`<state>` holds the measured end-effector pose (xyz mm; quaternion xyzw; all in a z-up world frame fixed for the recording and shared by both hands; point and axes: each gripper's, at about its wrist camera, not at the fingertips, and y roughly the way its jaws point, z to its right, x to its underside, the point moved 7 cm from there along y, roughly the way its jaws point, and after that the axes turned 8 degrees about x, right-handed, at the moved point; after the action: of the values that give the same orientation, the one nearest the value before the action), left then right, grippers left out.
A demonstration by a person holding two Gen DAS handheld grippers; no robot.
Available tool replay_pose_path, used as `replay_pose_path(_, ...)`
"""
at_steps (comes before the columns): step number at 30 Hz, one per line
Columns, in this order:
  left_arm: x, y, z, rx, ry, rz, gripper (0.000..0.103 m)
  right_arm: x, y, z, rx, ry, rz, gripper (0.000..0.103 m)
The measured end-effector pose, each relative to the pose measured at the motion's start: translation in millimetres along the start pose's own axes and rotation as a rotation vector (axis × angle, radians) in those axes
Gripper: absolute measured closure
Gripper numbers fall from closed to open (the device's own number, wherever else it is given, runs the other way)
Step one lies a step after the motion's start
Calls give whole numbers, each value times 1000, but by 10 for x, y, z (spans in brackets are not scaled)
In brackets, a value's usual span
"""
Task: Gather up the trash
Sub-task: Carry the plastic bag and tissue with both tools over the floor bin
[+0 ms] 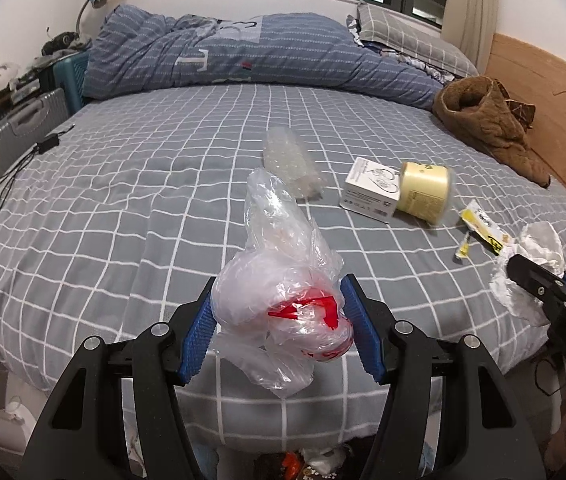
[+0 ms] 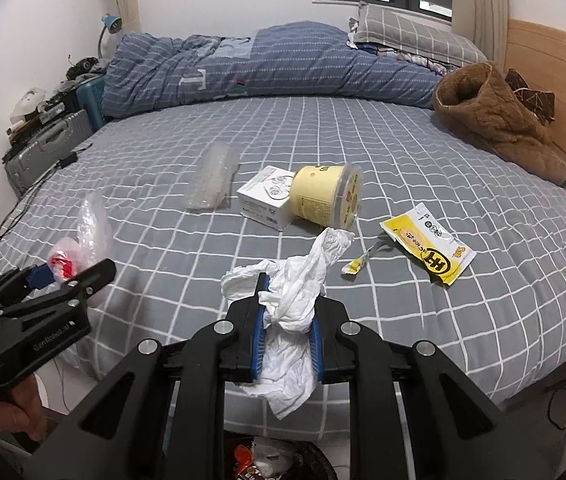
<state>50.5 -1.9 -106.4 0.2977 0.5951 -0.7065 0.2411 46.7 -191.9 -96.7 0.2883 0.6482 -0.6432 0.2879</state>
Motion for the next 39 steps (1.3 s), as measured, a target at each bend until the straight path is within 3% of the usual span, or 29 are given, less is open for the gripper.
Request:
replay_pose_path(28,531,-803,257,37,14,-10,43,450,-685,-136,-13,-43,4,86)
replay_pose_path(39,899,-947,339,51,2,-58,43,771,-841,-166,-20,-49,-33,86)
